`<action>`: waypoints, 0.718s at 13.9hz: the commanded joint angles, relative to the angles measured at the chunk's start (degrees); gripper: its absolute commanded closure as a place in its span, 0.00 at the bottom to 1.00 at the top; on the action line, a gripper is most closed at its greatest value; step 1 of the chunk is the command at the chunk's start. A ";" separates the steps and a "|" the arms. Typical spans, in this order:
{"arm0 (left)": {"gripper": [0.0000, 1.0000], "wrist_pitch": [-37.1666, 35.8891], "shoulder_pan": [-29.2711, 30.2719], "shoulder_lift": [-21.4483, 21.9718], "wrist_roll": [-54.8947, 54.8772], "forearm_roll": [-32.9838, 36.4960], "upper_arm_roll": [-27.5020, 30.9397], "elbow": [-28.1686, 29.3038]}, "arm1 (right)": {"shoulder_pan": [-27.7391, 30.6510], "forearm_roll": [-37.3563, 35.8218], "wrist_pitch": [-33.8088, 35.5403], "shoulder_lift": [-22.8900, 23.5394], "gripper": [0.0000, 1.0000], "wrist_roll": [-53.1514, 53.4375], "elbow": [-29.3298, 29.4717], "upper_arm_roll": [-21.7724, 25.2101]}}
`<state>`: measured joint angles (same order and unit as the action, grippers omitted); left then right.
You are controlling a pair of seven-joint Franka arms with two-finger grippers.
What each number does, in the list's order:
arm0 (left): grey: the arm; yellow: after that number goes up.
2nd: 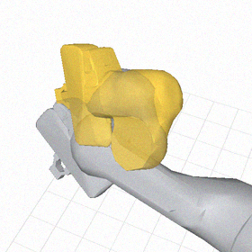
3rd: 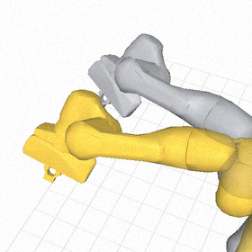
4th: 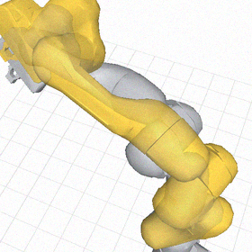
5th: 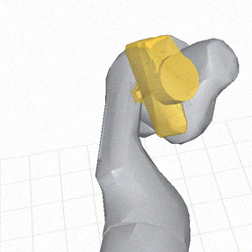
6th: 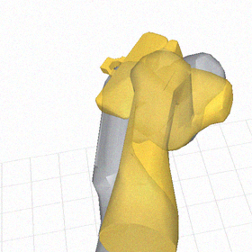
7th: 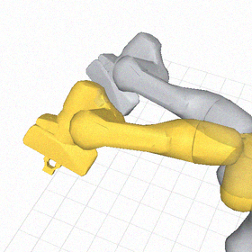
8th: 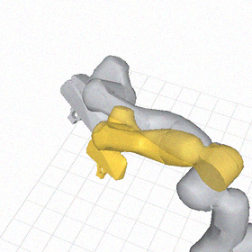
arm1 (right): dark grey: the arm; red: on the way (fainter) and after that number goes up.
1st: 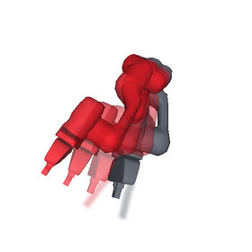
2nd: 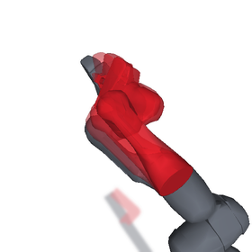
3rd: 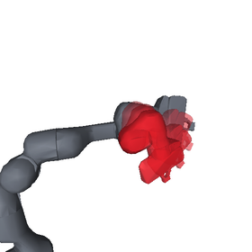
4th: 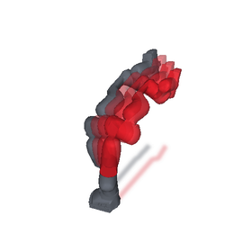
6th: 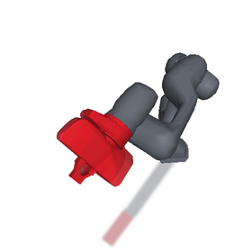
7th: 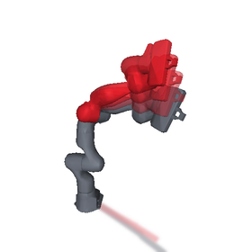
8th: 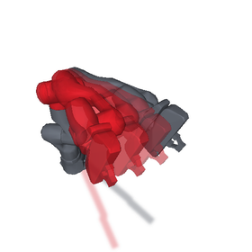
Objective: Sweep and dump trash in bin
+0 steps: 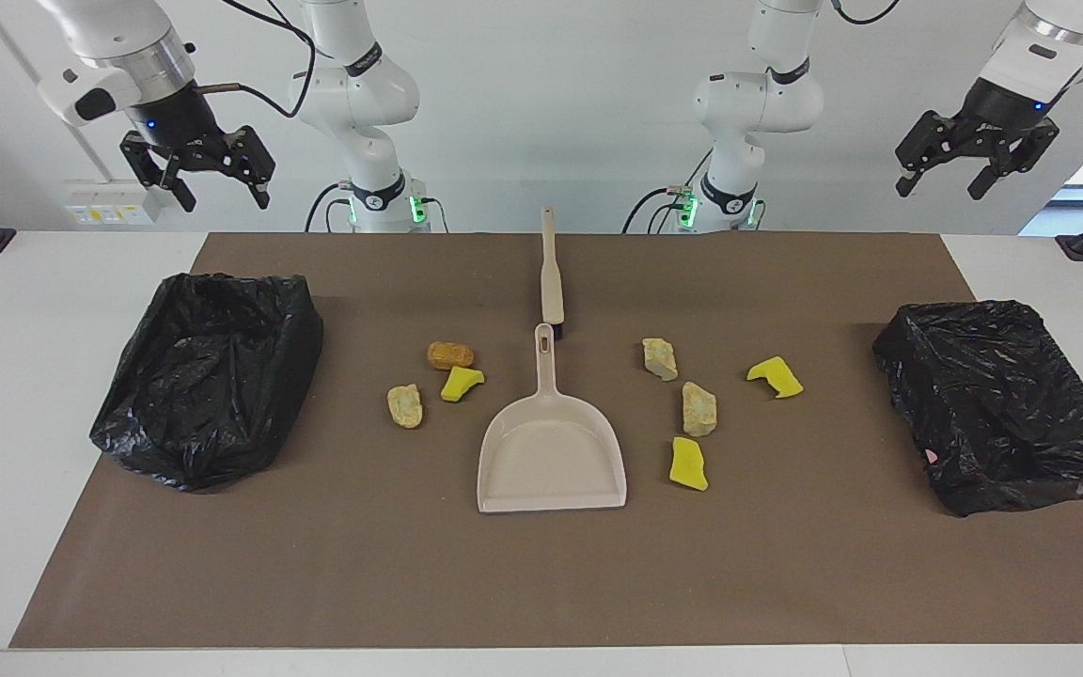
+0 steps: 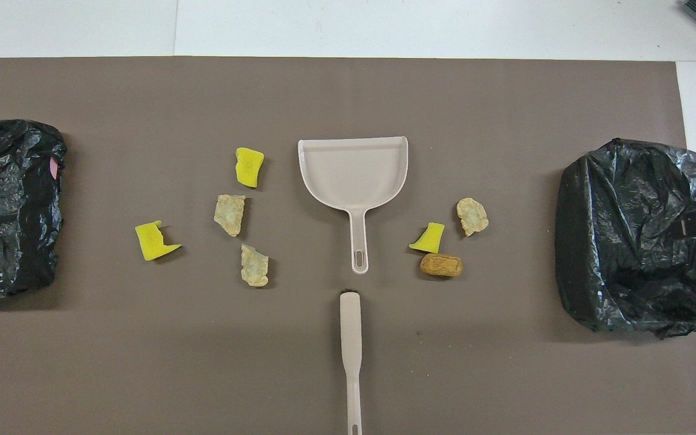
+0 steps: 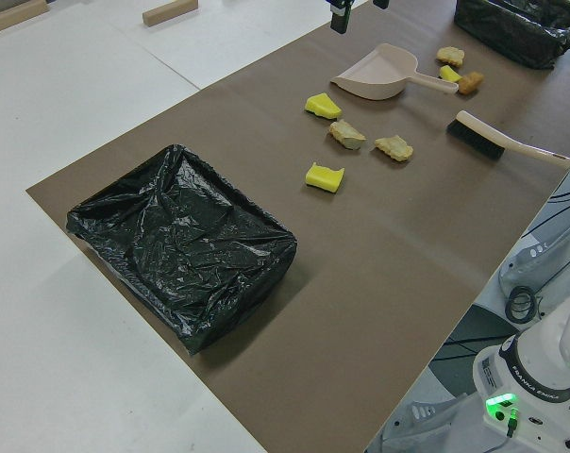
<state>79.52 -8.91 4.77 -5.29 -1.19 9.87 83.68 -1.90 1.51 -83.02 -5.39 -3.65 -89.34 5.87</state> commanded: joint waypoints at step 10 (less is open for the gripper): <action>0.00 -0.77 -1.29 0.15 -0.34 0.92 0.77 -0.45 | 0.59 0.43 1.02 -0.41 0.00 -1.62 -0.05 -0.15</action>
<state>79.33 -8.92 4.77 -5.30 -1.19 9.87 83.68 -1.90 1.51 -82.98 -5.39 -3.65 -89.34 5.87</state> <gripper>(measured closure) 0.000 0.000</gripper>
